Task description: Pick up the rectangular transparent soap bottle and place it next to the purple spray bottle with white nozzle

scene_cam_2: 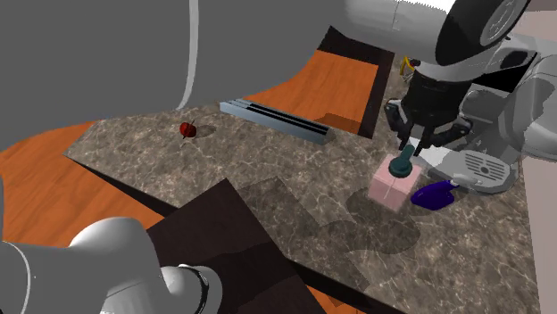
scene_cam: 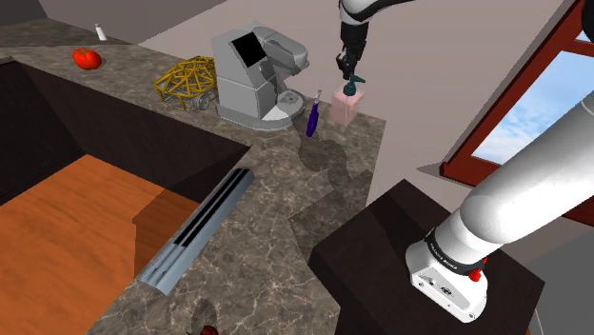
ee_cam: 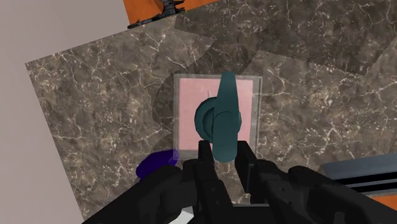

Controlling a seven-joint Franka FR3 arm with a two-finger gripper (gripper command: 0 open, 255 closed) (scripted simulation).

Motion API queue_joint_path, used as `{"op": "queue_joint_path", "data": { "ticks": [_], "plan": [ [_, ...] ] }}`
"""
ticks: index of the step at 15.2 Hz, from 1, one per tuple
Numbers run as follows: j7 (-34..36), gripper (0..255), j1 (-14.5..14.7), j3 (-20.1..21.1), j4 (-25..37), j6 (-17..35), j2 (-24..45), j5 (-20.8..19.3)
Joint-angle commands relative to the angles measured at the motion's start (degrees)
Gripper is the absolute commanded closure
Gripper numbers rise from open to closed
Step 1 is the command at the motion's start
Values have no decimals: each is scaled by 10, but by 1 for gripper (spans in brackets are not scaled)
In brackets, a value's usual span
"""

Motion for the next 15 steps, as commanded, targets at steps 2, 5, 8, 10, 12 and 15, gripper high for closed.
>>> {"op": "queue_joint_path", "data": {
  "ticks": [2, 5, 8, 10, 12, 15],
  "plan": [
    [-24, 255, -11, -12, 62, -2, 55, -2],
    [-51, 255, -24, -23, 133, -11, 111, 0],
    [-77, 255, -36, -32, 214, -26, 171, 5],
    [-95, 255, -45, -37, 275, -40, 215, 8],
    [-113, 255, -54, -41, 344, -59, 262, 13],
    [-119, 255, -59, -43, 370, -55, 289, 15]
  ]
}}
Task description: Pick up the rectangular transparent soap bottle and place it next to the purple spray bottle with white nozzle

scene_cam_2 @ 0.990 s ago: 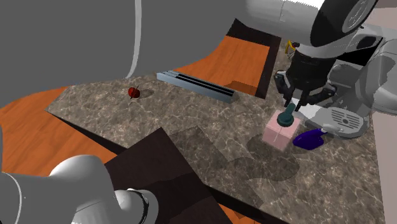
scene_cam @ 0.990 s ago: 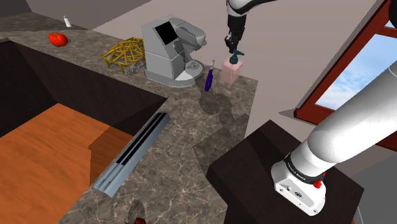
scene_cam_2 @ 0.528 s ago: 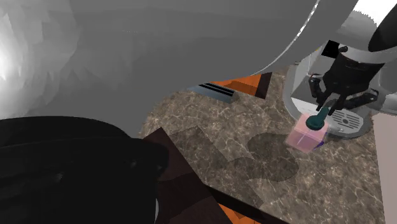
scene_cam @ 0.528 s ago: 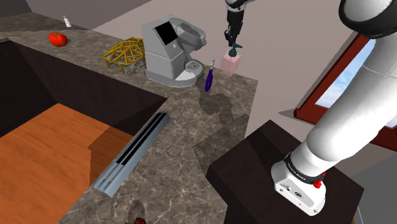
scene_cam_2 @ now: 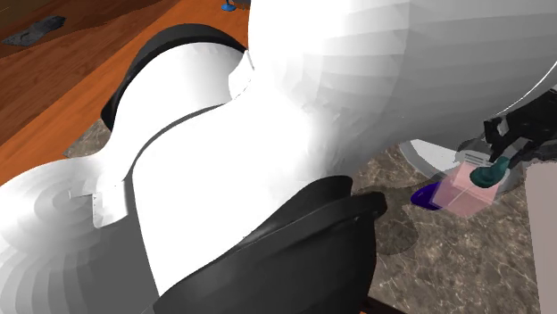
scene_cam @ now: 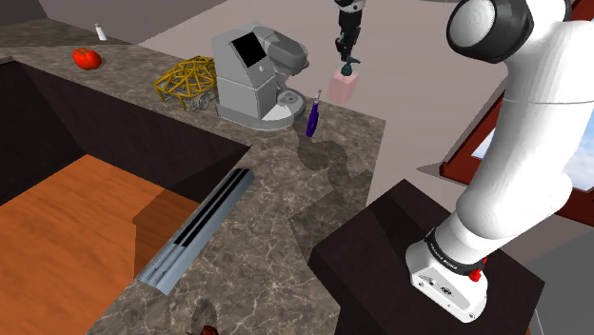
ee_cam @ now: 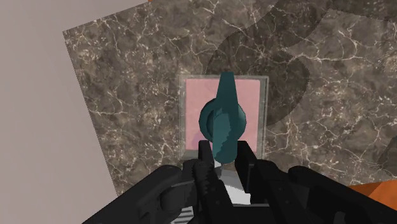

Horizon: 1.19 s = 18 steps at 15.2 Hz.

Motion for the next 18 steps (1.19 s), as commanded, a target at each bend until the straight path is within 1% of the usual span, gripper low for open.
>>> {"op": "queue_joint_path", "data": {
  "ticks": [1, 9, 18],
  "plan": [
    [-1, 255, -2, -1, -3, 10, 6, 0],
    [11, 255, -3, -1, -56, 68, 11, -4],
    [24, 255, -3, -2, -102, 128, 26, -8]
  ]
}}
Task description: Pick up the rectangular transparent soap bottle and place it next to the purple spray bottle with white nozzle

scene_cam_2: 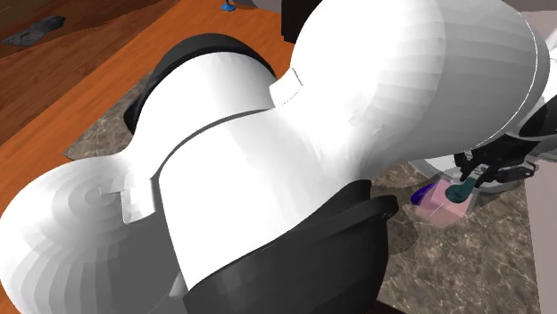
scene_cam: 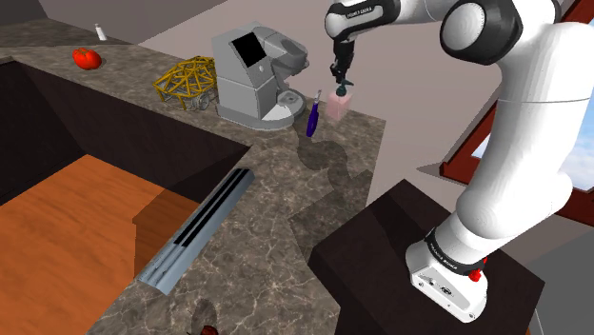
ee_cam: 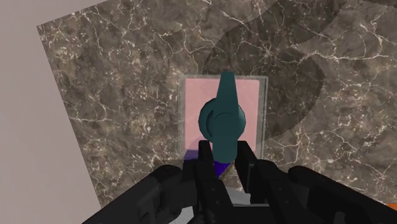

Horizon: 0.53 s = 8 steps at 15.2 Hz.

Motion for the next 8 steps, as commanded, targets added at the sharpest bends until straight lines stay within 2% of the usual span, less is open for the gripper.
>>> {"op": "queue_joint_path", "data": {
  "ticks": [1, 8],
  "plan": [
    [3, 255, 0, 0, -8, 14, 5, -1],
    [13, 255, 0, -2, -33, 57, 24, -6]
  ]
}}
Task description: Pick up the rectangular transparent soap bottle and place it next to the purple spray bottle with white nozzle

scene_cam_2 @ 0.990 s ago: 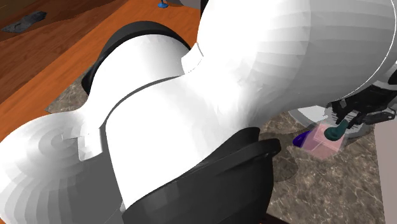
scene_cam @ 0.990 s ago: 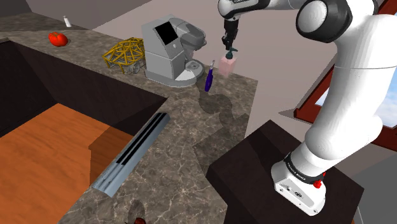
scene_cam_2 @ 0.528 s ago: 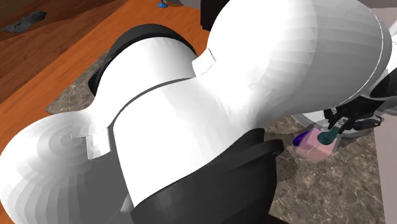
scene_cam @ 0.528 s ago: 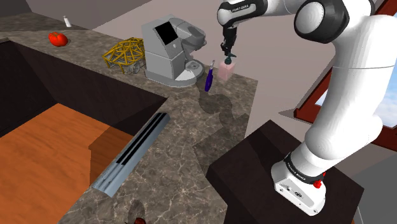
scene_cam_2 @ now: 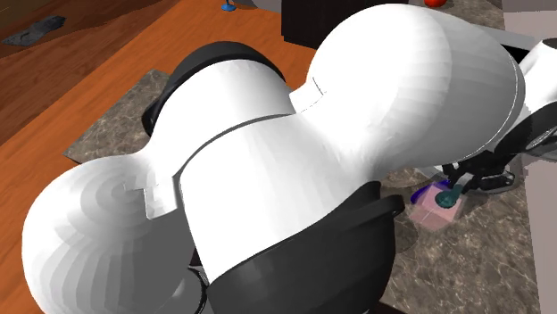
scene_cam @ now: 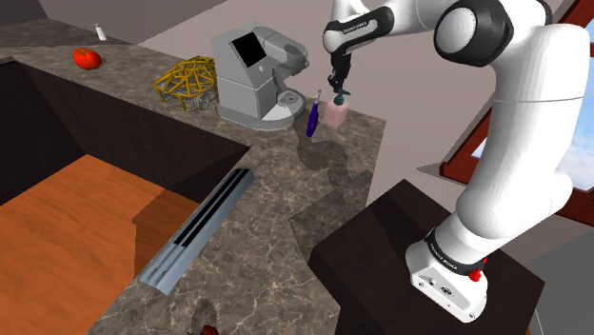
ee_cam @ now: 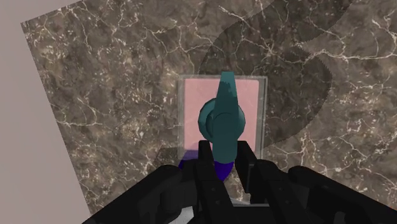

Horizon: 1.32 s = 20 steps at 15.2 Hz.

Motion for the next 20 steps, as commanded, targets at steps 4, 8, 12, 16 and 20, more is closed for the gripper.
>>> {"op": "queue_joint_path", "data": {
  "ticks": [4, 8, 12, 16, 20],
  "plan": [
    [7, 255, 0, -1, -13, 29, 16, -3],
    [13, 255, 0, -2, -22, 52, 30, -6],
    [18, 255, 0, -3, -29, 74, 46, -9],
    [24, 255, 1, -5, -33, 96, 64, -11],
    [29, 255, 1, -6, -36, 116, 82, -14]
  ]
}}
